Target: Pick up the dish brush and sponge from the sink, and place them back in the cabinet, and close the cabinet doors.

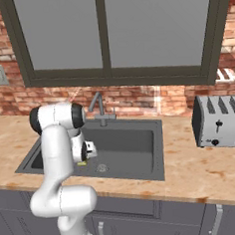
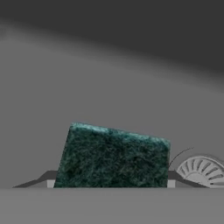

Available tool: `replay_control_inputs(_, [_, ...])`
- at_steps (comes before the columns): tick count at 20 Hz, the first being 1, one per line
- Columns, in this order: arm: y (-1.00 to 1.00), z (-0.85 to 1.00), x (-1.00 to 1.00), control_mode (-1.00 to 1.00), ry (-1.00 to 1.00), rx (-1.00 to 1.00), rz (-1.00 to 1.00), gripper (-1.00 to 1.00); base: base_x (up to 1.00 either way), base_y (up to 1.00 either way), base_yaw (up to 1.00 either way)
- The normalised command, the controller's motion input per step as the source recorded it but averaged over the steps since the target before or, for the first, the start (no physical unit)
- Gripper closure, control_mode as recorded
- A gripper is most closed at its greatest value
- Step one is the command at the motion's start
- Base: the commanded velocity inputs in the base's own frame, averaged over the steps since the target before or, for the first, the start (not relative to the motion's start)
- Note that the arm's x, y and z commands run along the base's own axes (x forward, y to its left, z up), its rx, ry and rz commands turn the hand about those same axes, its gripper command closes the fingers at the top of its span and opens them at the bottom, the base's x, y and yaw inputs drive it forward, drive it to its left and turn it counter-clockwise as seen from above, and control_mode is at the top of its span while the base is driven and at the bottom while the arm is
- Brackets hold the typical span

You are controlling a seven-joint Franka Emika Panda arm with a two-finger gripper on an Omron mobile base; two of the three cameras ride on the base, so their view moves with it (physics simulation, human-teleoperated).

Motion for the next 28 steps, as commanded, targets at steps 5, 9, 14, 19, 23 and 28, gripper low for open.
replay_control_inputs(5, [0.0, 0.62, 0.0, -1.0, 0.0, 0.01, 0.0, 1.0, 0.0, 0.0, 0.0])
replay_control_inputs(9, [0.0, 0.66, -0.07, -1.0, 0.0, 0.0, 0.0, 1.0, 0.0, 0.0, 0.0])
replay_control_inputs(14, [0.0, 0.67, -0.3, -1.0, 0.0, 0.0, -0.01, 1.0, 0.0, 0.0, 0.0])
replay_control_inputs(19, [0.0, 0.69, -0.67, -1.0, 0.0, 0.0, -0.01, 1.0, 0.0, 0.0, 0.0])
replay_control_inputs(23, [0.0, 0.68, -0.62, -1.0, 0.0, 0.0, -0.02, 1.0, 0.0, 0.0, 0.0])
replay_control_inputs(28, [0.0, 0.76, -0.41, -1.0, 0.0, 0.0, 0.0, 1.0, 0.0, 0.0, 0.0])
